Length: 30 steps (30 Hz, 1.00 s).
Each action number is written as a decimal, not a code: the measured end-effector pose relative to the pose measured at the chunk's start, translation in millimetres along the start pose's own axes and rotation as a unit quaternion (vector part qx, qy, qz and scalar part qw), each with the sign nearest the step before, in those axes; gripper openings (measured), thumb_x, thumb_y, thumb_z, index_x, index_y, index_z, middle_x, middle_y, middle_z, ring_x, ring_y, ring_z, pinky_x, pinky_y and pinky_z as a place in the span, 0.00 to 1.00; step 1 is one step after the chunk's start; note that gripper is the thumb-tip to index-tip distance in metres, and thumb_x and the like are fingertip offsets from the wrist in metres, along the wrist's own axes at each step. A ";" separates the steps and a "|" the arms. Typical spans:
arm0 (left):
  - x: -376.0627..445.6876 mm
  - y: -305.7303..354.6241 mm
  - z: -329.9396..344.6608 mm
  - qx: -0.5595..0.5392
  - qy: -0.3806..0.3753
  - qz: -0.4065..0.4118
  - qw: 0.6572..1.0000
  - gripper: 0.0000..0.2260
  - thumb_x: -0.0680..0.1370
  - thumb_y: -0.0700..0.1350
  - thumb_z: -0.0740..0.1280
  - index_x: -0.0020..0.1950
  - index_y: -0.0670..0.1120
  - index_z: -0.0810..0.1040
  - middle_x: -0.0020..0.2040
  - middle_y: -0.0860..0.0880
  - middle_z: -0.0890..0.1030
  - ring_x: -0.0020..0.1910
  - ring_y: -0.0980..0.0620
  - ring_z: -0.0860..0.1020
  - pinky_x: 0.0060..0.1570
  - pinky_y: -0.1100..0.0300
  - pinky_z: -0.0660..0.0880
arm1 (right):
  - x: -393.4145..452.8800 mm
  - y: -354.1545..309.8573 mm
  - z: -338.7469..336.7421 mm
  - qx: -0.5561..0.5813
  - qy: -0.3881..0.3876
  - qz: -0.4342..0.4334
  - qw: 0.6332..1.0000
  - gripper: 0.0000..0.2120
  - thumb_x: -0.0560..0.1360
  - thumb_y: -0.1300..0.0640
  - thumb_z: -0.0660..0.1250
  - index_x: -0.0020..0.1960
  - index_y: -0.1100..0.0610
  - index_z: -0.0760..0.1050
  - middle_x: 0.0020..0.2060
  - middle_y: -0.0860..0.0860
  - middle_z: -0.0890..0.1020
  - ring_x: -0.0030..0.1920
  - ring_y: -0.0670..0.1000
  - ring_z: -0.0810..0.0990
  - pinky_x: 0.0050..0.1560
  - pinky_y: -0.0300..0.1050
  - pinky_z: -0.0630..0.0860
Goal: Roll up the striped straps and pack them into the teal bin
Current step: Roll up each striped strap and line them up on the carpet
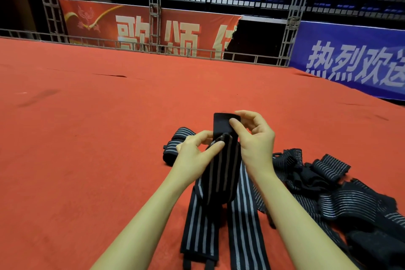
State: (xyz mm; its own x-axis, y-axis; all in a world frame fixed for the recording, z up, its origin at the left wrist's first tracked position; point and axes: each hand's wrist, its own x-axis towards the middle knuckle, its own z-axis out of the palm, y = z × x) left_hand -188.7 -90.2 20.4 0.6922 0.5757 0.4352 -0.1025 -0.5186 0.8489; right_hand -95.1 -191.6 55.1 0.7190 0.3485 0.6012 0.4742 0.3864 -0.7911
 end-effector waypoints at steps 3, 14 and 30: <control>1.7 0.5 -2.7 0.010 0.010 0.003 1.000 0.12 0.68 0.65 0.63 0.50 0.69 0.77 0.48 0.58 0.82 0.57 0.43 0.75 0.58 0.43 0.72 | 2.1 -3.3 0.6 0.005 -0.015 -0.008 1.000 0.09 0.73 0.65 0.71 0.45 0.51 0.79 0.41 0.47 0.82 0.45 0.45 0.80 0.50 0.44 0.75; 10.2 10.0 -23.8 -0.058 0.049 0.011 0.997 0.05 0.74 0.54 0.69 0.49 0.59 0.79 0.43 0.56 0.82 0.44 0.54 0.80 0.50 0.48 0.75 | -3.0 18.5 -14.7 -0.090 -0.177 0.041 0.979 0.13 0.73 0.63 0.71 0.48 0.45 0.80 0.44 0.43 0.84 0.48 0.45 0.82 0.51 0.38 0.74; 29.4 -35.7 -29.7 -0.134 -0.124 -0.034 0.983 0.09 0.80 0.40 0.63 0.55 0.53 0.75 0.46 0.46 0.81 0.41 0.48 0.77 0.37 0.53 0.71 | 14.7 42.8 -29.7 0.000 -0.281 0.141 0.949 0.13 0.78 0.67 0.62 0.60 0.56 0.74 0.44 0.57 0.83 0.47 0.54 0.82 0.49 0.42 0.78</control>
State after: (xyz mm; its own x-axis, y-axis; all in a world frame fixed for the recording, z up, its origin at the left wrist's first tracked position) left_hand -185.9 -36.0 11.8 0.8530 0.4151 0.3164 -0.2113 -0.2798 0.9365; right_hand -49.1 -195.3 26.8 0.4320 0.8388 0.3313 0.3034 0.2108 -0.9293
